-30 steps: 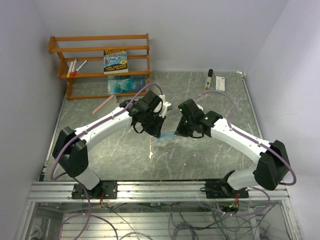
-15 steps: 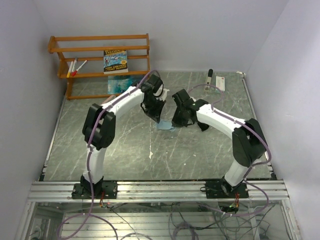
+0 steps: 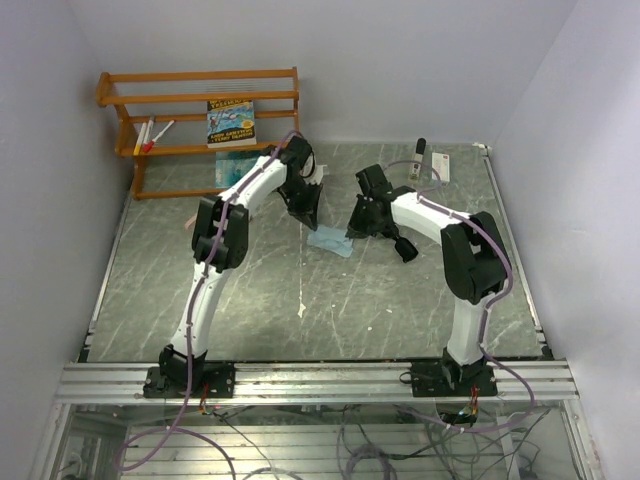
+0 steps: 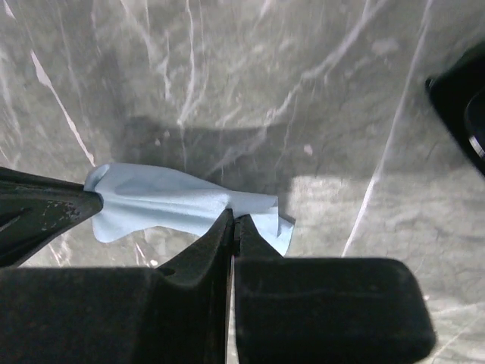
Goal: Organize the sunglasses
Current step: Fold the glasses cleaning cloth at the center of the board.
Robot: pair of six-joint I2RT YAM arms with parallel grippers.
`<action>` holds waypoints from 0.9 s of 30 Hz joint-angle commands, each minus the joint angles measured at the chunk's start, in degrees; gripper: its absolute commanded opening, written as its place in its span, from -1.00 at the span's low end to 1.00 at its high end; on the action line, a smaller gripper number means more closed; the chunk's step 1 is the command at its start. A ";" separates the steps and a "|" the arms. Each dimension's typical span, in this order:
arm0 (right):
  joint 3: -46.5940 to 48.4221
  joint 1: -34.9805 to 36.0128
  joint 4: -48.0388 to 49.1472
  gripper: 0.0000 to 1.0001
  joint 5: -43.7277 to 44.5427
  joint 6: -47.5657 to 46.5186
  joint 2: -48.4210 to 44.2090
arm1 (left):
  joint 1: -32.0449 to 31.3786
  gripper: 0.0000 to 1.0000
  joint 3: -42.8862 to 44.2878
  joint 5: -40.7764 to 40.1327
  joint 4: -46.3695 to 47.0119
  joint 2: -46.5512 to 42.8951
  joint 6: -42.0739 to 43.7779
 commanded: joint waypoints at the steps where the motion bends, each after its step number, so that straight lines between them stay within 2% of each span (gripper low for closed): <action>1: 4.07 -2.30 0.48 -1.00 -0.83 -3.96 1.44 | 0.57 -0.86 9.01 1.28 -4.32 2.19 0.18; 5: 5.78 -2.59 -0.37 -1.00 -1.94 -5.41 0.69 | 0.58 -0.86 7.03 3.65 -3.53 -0.57 0.58; 10: 2.71 -2.43 1.04 -1.00 -3.94 -4.37 -4.40 | 0.36 -0.86 -4.74 3.58 -2.50 -7.45 3.29; 14: 0.76 -0.85 0.45 -1.00 -3.25 -3.39 -8.14 | 0.32 -0.86 -10.22 4.21 -4.29 -11.60 6.36; 17: -0.15 1.21 -0.12 -1.00 -1.85 -1.91 -10.81 | 0.19 -0.86 -13.59 7.42 -4.43 -15.94 7.85; 22: -1.80 7.75 -3.64 -1.00 2.80 0.94 -15.52 | -0.54 -0.86 -16.31 6.41 -7.67 -22.80 11.29; 27: -4.11 12.85 -6.45 -1.00 7.12 4.92 -20.54 | -1.85 -0.86 -25.29 5.92 -5.99 -31.10 10.31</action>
